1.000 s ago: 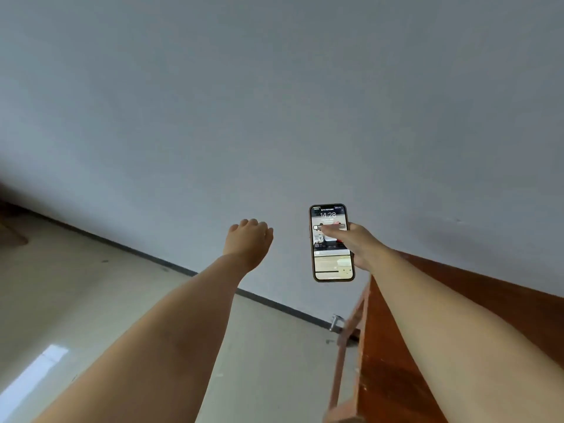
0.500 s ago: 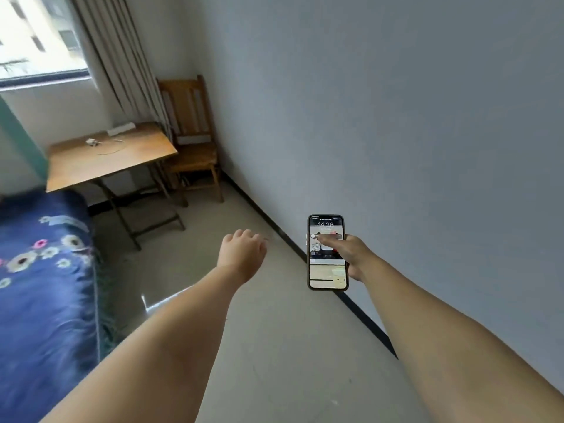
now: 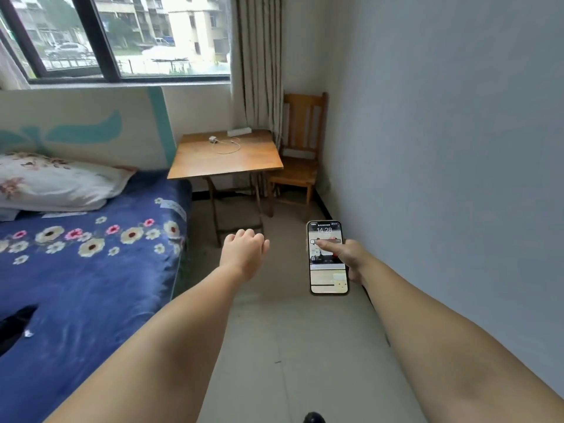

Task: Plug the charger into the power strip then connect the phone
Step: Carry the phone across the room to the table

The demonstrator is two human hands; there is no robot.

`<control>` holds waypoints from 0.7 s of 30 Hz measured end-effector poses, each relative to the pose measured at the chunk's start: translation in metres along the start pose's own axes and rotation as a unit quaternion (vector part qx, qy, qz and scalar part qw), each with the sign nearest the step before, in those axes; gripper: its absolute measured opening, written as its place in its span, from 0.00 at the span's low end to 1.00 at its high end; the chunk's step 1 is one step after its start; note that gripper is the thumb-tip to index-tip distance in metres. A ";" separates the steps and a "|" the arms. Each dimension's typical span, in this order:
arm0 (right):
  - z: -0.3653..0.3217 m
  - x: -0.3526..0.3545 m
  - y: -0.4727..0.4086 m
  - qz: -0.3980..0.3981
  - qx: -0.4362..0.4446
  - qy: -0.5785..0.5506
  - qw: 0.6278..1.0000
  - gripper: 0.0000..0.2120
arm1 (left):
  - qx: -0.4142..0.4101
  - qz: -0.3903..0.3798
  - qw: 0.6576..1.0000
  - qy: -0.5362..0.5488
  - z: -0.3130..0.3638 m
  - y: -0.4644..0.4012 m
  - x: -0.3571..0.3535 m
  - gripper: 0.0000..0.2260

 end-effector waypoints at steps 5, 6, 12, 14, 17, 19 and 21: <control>-0.066 -0.011 -0.111 -0.038 0.000 0.045 0.998 0.12 | 0.070 0.036 0.997 0.029 -0.036 -0.102 0.010 0.17; -0.079 -0.015 -0.131 -0.043 0.004 0.054 0.998 0.11 | 0.078 0.042 0.995 0.036 -0.042 -0.118 0.012 0.17; -0.133 -0.061 -0.245 -0.080 -0.005 0.097 0.992 0.10 | 0.125 0.022 0.992 0.028 -0.095 -0.199 -0.001 0.16; -0.145 -0.081 -0.283 -0.088 -0.008 0.113 0.990 0.09 | 0.140 0.017 0.990 0.029 -0.119 -0.226 -0.008 0.16; -0.161 -0.110 -0.346 -0.101 -0.008 0.128 0.987 0.06 | 0.156 0.020 0.987 0.030 -0.161 -0.275 -0.017 0.16; -0.176 -0.133 -0.400 -0.104 -0.005 0.129 0.986 0.09 | 0.162 0.029 0.986 0.039 -0.197 -0.322 -0.022 0.16; -0.191 -0.149 -0.439 -0.098 -0.001 0.130 0.987 0.12 | 0.163 0.024 0.985 0.048 -0.224 -0.358 -0.024 0.16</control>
Point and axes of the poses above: each hand's wrist, its own y-axis away from the middle knuckle, its own x-axis out of the back of the hand, z = x × y, the point moved 7 cm from there along -y, towards the middle knuckle, and after that the axes turned 1 degree about -z, right-handed, at the moved point
